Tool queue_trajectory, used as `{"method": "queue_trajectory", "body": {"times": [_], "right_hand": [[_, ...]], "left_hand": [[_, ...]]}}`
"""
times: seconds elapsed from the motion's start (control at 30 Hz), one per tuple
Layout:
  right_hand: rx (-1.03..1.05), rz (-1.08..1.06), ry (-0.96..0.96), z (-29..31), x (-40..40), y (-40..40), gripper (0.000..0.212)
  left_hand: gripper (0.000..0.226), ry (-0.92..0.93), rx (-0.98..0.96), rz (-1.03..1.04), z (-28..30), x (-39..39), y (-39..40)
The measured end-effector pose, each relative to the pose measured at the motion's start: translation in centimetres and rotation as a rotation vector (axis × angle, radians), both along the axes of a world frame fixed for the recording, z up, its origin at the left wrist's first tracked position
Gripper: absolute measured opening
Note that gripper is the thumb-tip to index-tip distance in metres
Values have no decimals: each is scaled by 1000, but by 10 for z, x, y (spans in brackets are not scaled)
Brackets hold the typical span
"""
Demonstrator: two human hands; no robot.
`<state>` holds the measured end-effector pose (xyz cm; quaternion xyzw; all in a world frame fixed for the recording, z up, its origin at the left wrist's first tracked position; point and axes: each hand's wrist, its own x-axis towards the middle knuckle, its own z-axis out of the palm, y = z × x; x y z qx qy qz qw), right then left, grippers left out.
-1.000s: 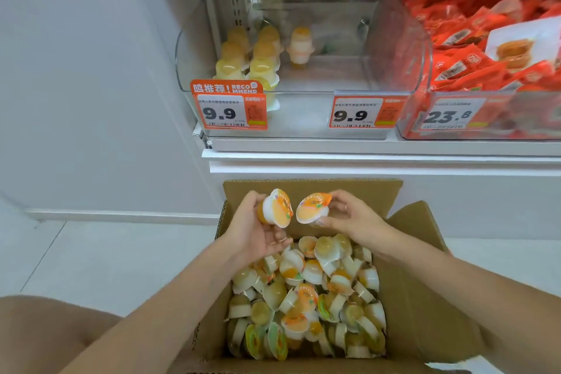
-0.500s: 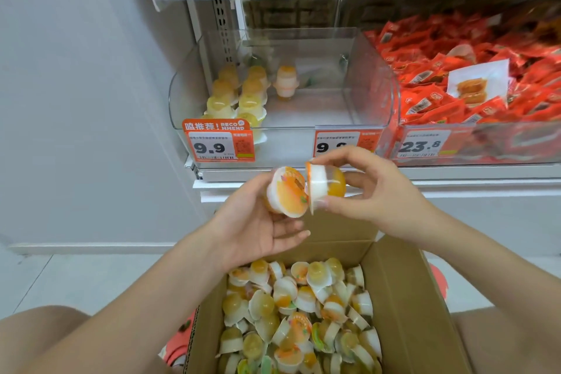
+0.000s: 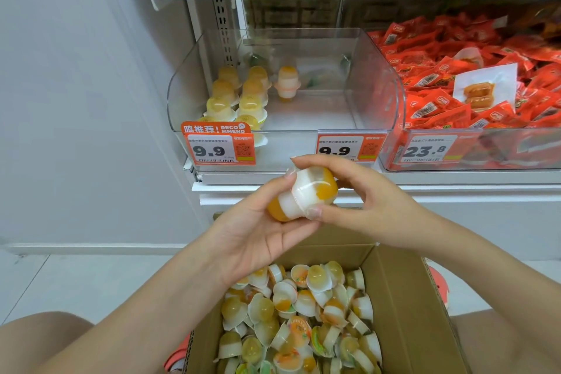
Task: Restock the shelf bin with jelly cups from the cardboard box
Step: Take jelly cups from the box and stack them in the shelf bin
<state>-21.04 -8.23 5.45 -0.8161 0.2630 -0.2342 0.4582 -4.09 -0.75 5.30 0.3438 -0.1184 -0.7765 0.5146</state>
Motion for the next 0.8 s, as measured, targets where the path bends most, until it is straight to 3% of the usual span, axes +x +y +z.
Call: {"method": "queue_trajectory", "body": {"times": [0.17,0.33,0.4,0.47,0.53,0.6,0.73,0.8], "right_hand": [[23,-1,-22,4,1,3,59],[2,-110,-95,15,4,2,54],[-43,-226,-151,30,7,-10,51],[-131,-379,-187,50,14,-36,49],[-247,-500,-96,69,27,-73,58],[-341,-549,110,78,47,-111,60],[-378,-521,455,48,93,-177,57],[-346,-474,499,25,107,-198,53]], "left_hand": [[56,-48,14,-38,3,-4,2],[67,-260,-2,-176,13,2,-6],[72,-421,-4,-181,21,13,-13],[57,-775,-16,-100,28,25,-20],[37,-1165,-31,-61,31,37,-26],[27,-1376,-50,-71,28,47,-33],[28,-1479,-42,-150,23,62,-47],[27,-1533,-40,-168,21,68,-53]]}}
